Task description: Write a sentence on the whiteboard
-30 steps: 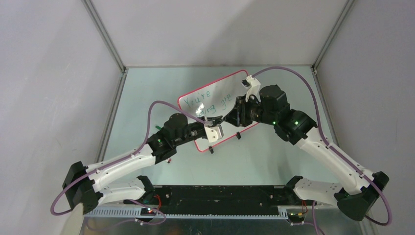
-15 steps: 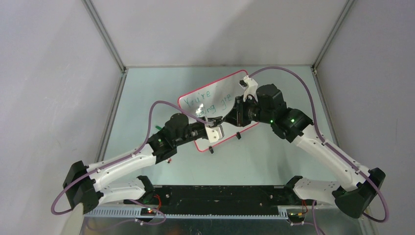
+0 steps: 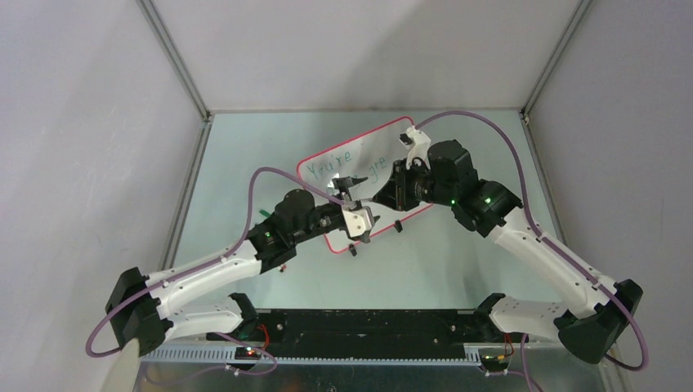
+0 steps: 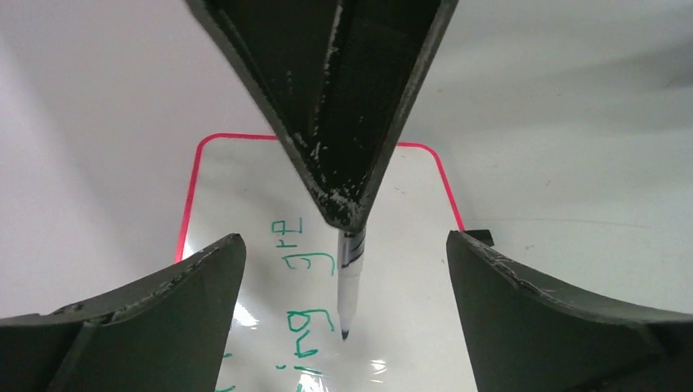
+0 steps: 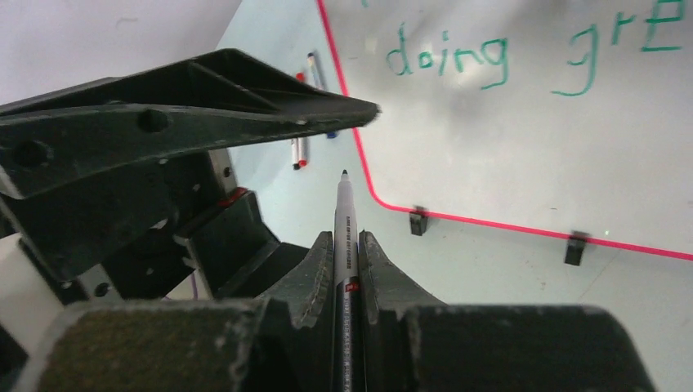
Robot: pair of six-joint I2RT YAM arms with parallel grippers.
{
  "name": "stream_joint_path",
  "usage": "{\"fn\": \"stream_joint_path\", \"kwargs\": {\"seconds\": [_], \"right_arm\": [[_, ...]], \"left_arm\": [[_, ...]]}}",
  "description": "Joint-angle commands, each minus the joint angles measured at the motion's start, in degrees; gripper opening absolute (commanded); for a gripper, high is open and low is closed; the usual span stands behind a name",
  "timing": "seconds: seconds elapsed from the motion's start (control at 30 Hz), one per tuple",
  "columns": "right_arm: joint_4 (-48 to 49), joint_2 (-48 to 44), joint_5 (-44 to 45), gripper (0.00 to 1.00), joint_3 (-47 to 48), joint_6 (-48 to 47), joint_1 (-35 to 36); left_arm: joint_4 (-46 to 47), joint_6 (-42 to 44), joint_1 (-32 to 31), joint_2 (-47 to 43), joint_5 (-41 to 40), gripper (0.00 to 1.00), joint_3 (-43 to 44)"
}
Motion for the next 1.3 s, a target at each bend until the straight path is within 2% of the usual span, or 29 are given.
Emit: {"fn": "stream_joint_path", "kwargs": {"seconds": [0.0, 0.13, 0.23, 0.37, 0.47, 0.6, 0.7, 0.8, 1.0, 1.17, 1.27], "right_arm": [[-0.3, -2.0, 4.2, 0.0, 0.1, -2.1, -2.4], [-1.9, -2.8, 11.9, 0.0, 0.1, -4.0, -4.7], [-2.5, -3.2, 16.3, 0.0, 0.0, -4.9, -6.1], [-2.0, -3.3, 21.8, 0.0, -0.1, -5.7, -6.9], [-1.0, -2.4, 23.2, 0.0, 0.0, -5.9, -7.5], [1.0, -1.0, 23.0, 0.0, 0.0, -6.5, -8.5], [3.0, 0.0, 21.5, 0.0, 0.1, -6.7, -9.3], [4.5, 0.5, 19.9, 0.0, 0.0, -6.8, -10.0], [6.8, 0.9, 16.8, 0.0, 0.0, -8.2, -10.9], [8.1, 1.5, 11.0, 0.0, 0.0, -8.3, -12.3], [8.5, 2.1, 9.7, 0.0, 0.1, -7.7, -13.4]], "left_arm": [[5.5, -4.7, -0.3, -1.9, -3.7, 0.99, -1.0], [8.9, -13.5, -0.3, -5.3, -10.1, 0.99, -4.3], [9.8, -22.3, -0.2, -8.5, -20.1, 0.99, -7.4], [4.1, -37.2, 0.1, -13.8, -27.7, 0.99, -10.4], [-3.6, -47.1, 2.3, -19.1, -32.4, 0.99, -11.7], [-10.3, -58.7, 11.4, -25.8, -23.1, 0.99, -14.2], [-10.0, -66.9, 18.1, -28.7, -17.8, 0.99, -17.6], [-7.3, -70.2, 22.8, -29.2, -13.1, 0.99, -20.6], [2.6, -72.7, 26.0, -27.9, -6.8, 0.95, -27.1], [12.6, -71.7, 26.5, -26.5, -5.5, 0.98, -33.7], [13.6, -70.2, 26.6, -26.0, -7.0, 0.99, -34.9]]}}
